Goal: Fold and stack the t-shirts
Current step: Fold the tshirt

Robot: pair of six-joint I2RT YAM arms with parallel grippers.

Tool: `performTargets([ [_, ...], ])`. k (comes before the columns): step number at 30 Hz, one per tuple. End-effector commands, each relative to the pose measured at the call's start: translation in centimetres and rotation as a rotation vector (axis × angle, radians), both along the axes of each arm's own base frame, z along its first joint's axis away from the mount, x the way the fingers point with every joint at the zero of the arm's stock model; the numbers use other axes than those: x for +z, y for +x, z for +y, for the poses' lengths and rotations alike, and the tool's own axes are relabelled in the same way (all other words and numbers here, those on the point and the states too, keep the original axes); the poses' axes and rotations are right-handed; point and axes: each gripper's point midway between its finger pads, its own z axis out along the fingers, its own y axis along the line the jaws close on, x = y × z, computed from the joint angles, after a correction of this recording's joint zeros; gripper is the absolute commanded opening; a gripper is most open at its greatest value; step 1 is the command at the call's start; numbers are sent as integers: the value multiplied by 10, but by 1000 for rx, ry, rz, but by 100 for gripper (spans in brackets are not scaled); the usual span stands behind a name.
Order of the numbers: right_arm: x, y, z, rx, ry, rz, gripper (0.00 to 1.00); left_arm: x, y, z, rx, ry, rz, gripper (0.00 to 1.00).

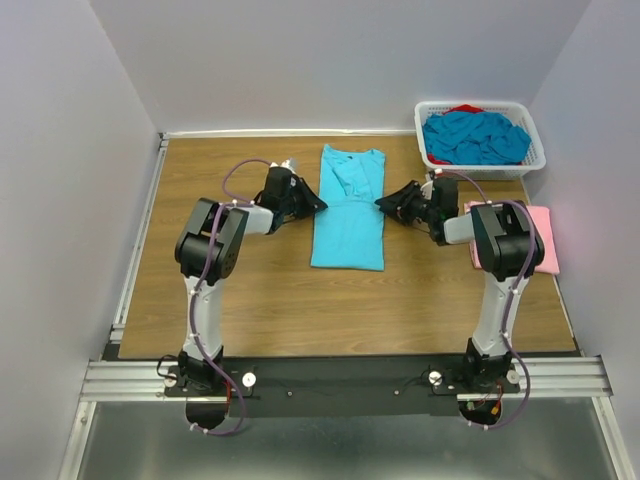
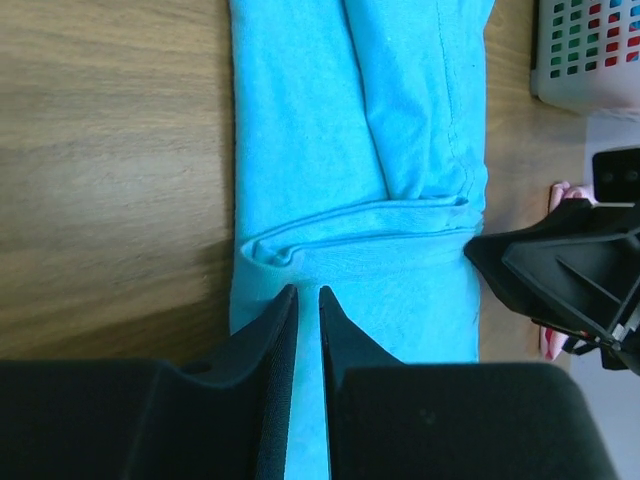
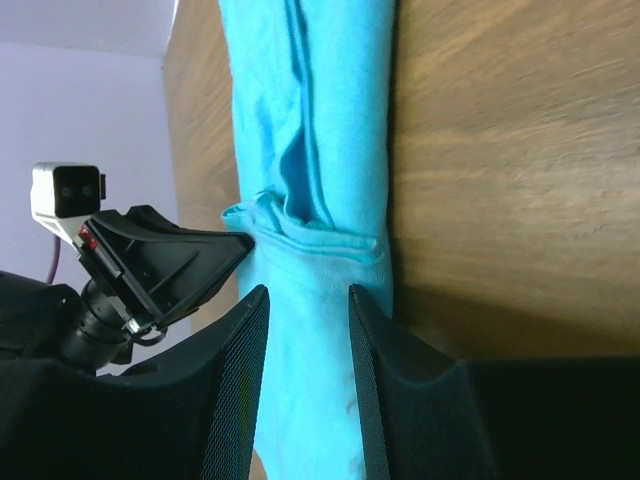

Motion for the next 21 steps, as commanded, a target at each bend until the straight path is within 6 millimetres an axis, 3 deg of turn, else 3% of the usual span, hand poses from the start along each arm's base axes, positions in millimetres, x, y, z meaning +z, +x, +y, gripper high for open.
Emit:
performTargets([
  [1, 32, -4, -8, -11, -37, -74, 45, 31, -6, 11, 12, 14, -49, 24],
  [4, 66, -21, 5, 65, 10, -122, 46, 68, -18, 14, 14, 9, -119, 31],
  [5, 66, -32, 11, 93, 20, -111, 46, 83, -30, 15, 7, 14, -143, 34],
  [7, 73, -53, 23, 163, 41, -110, 46, 93, -44, 17, 9, 26, -159, 37],
  [8, 77, -74, 34, 216, 54, -108, 46, 98, -62, 14, -13, 34, -165, 38],
  [11, 77, -109, 52, 292, 68, -85, 46, 100, -94, 5, -62, 45, -155, 38],
  [12, 67, -123, 54, 307, 69, -50, 46, 85, -114, -2, -92, 56, -120, 38],
  [14, 58, -144, 65, 355, 66, -25, 46, 75, -133, -10, -118, 65, -96, 38],
  [16, 43, -161, 72, 390, 65, 22, 46, 52, -159, -21, -150, 80, -38, 34],
  [21, 8, -179, 84, 454, 59, 94, 46, 1, -185, -24, -162, 79, 91, 27],
])
